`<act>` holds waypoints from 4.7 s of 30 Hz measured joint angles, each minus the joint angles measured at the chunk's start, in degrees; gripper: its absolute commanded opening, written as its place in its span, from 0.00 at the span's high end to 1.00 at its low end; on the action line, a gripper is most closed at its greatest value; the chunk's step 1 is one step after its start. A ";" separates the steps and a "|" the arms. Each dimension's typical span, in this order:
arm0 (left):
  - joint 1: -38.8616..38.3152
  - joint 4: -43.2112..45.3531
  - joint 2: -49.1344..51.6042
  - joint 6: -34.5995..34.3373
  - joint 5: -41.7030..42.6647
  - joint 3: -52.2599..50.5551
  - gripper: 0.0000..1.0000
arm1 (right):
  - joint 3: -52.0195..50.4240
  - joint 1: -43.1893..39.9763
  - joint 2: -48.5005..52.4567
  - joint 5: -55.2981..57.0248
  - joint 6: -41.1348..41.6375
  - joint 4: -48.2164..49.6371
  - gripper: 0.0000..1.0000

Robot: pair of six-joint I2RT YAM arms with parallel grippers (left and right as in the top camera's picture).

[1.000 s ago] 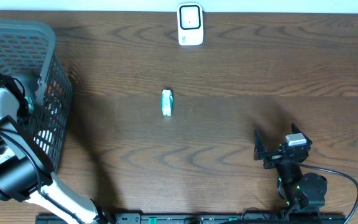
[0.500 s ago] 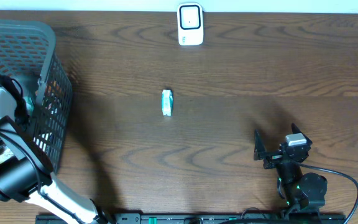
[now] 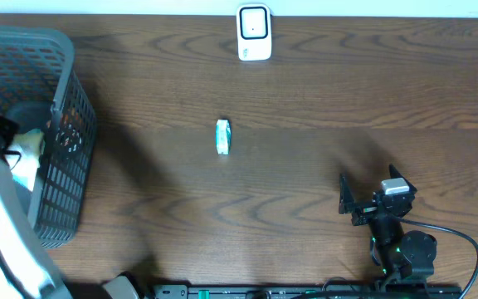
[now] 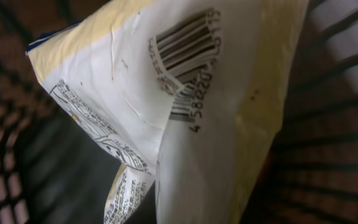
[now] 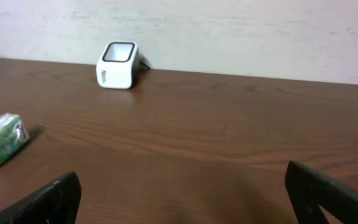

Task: Scan the item barcode
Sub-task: 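Move the yellow-white bag past the scanner and drop it on the table, then reach the left gripper into the basket and grasp the mint-green pack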

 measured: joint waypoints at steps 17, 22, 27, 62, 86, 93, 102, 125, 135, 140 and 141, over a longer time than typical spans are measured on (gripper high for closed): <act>-29.24 8.35 -28.70 0.44 2.69 0.81 0.93 | -0.02 0.00 0.00 0.02 0.00 0.00 0.01; -43.15 5.22 -22.01 1.42 2.21 0.81 0.93 | 0.00 0.00 0.00 0.02 0.00 0.00 0.01; -54.47 3.63 -9.92 1.75 -2.58 0.79 0.93 | 0.00 0.00 0.00 0.00 0.00 -0.02 0.01; -75.34 9.46 38.47 1.99 -11.39 12.31 0.92 | -0.02 0.00 0.00 0.00 0.00 0.00 0.01; -77.37 3.96 33.68 5.27 -11.13 14.05 0.36 | 0.00 0.00 0.00 0.02 -0.02 0.00 0.01; -69.77 1.95 13.97 7.17 -14.01 18.05 0.36 | 0.00 0.00 0.00 0.02 0.00 0.00 0.01; -42.01 -2.54 -3.19 7.04 -17.97 18.80 0.37 | -0.02 0.00 0.00 0.02 0.00 0.02 0.01; -5.16 -9.42 25.92 -1.81 -8.98 18.23 0.25 | 0.00 0.00 0.00 0.02 -0.02 0.00 0.01; -2.36 -9.18 32.65 -6.03 -8.31 16.76 0.25 | -0.02 0.00 0.00 0.02 0.00 0.00 0.01; -1.38 -8.07 35.12 -6.51 -8.31 15.72 0.25 | 0.00 0.00 0.00 0.00 0.00 0.00 0.01; -1.38 -7.98 35.67 -6.56 -8.31 15.69 0.24 | -0.02 0.00 0.00 0.02 0.00 0.00 0.01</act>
